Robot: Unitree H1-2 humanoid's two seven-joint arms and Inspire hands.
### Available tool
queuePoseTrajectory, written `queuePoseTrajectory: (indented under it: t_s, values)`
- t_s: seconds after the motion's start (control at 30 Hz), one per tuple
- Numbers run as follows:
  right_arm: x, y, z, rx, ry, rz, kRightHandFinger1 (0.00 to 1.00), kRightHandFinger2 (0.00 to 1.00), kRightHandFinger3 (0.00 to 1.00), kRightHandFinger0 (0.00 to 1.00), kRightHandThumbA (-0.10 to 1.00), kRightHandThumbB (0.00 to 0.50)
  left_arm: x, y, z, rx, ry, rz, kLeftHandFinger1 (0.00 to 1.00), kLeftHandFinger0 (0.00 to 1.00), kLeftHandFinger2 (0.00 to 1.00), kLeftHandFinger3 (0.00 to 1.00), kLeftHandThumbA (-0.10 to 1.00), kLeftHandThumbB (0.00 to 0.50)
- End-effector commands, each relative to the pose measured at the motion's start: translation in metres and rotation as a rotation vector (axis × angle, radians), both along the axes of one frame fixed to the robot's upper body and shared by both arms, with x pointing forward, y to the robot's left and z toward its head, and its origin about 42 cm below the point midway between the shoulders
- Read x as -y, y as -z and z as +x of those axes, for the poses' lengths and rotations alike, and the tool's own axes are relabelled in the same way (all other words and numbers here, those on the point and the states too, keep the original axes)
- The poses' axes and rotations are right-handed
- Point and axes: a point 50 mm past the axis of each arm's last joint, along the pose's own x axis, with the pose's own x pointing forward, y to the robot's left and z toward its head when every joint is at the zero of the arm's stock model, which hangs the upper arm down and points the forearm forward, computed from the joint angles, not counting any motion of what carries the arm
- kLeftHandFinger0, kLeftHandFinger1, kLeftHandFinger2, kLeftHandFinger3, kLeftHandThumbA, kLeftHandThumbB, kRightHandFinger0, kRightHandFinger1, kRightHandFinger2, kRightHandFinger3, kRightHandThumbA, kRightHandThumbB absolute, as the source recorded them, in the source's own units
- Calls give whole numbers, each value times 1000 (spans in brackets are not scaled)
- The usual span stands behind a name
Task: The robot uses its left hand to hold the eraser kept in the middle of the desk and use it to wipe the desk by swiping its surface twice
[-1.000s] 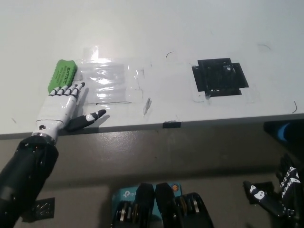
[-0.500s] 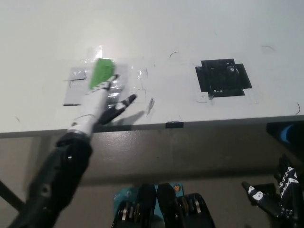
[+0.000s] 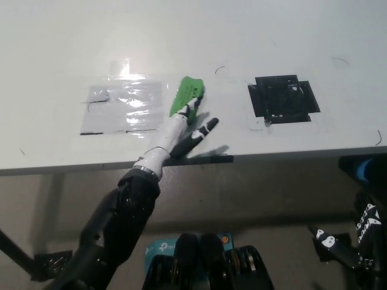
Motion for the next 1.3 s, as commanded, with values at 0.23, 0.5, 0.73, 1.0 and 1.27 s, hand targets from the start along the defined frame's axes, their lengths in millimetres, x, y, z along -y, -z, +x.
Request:
queuePoseTrajectory:
  t_s: [0.23, 0.5, 0.73, 1.0, 1.27]
  values:
    - [1, -26, 13, 91, 83, -21, 1000, 1000, 1000, 1000, 1000, 161, 47, 60, -25, -157, 158, 390, 1000, 1000, 1000, 1000, 1000, 419]
    - [3, -33, 18, 124, 158, 18, 1000, 1000, 1000, 1000, 1000, 90, 70, 60, -25, -132, 205, 483, 1000, 1000, 1000, 1000, 1000, 425]
    - [6, -34, 20, 117, 169, 24, 1000, 1000, 1000, 1000, 1000, 103, 65, 60, -21, -122, 196, 540, 1000, 1000, 1000, 1000, 1000, 398]
    - [5, -27, 15, 108, 173, 54, 1000, 1000, 1000, 1000, 1000, 85, 46, 65, -19, -133, 165, 547, 1000, 1000, 1000, 1000, 1000, 423]
    - [4, -26, 14, 99, 167, 31, 1000, 1000, 1000, 1000, 1000, 87, 19, 65, -10, -155, 59, 582, 1000, 1000, 1000, 1000, 1000, 411]
